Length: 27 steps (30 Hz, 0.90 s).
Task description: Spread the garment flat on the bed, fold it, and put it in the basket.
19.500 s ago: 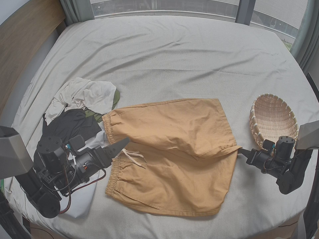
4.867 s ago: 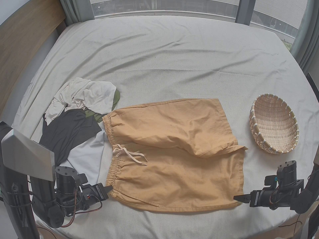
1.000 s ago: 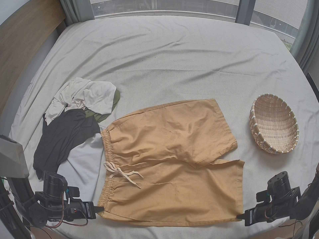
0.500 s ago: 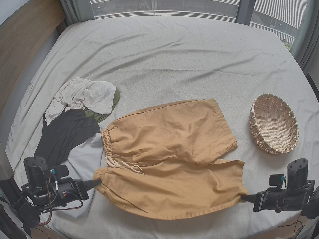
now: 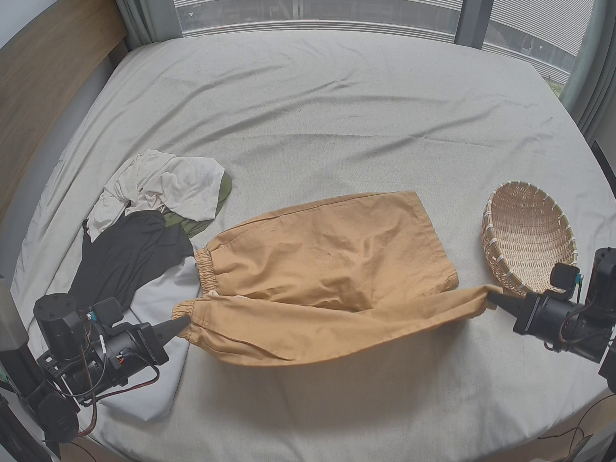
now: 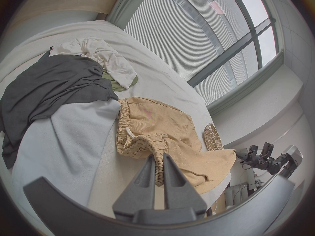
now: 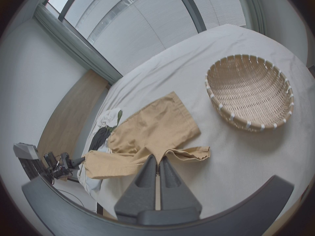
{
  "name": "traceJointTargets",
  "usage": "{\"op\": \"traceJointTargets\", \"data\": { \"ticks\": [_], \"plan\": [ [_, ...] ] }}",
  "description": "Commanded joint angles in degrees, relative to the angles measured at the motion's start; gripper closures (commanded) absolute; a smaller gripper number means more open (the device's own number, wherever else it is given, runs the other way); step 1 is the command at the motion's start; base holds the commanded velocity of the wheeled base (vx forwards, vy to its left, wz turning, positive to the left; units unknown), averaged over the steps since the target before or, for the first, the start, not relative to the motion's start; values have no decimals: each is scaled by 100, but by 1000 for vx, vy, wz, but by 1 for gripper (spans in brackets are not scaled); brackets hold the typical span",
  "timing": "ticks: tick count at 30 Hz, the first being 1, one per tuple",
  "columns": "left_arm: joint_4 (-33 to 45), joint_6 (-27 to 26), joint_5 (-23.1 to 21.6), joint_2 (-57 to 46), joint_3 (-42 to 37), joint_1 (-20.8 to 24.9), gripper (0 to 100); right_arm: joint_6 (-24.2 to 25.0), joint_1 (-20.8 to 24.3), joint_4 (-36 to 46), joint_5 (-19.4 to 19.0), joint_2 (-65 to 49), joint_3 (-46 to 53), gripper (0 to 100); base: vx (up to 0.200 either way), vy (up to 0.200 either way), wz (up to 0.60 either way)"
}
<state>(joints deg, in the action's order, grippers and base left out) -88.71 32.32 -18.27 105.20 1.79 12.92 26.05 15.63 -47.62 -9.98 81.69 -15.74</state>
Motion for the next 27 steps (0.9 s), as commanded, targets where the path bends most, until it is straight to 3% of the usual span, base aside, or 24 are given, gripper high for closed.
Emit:
{"op": "traceJointTargets", "data": {
  "ticks": [1, 6, 20, 27],
  "plan": [
    [-15, 301, 26, -18, 269, 17, 100, 5, -165, -11, -65, 119, -386, 100, 0, 0, 0],
    [-6, 635, 26, -264, 524, 26, 100, 5, -324, -20, -179, 392, -703, 100, 0, 0, 0],
    [-6, 864, 228, -228, 805, 26, 100, 322, -403, -55, -663, 901, -1590, 100, 0, 0, 0],
    [-6, 1005, 272, -141, 955, 17, 100, 348, -403, -55, -654, 1139, -1986, 100, 0, 0, 0]
  ]
}}
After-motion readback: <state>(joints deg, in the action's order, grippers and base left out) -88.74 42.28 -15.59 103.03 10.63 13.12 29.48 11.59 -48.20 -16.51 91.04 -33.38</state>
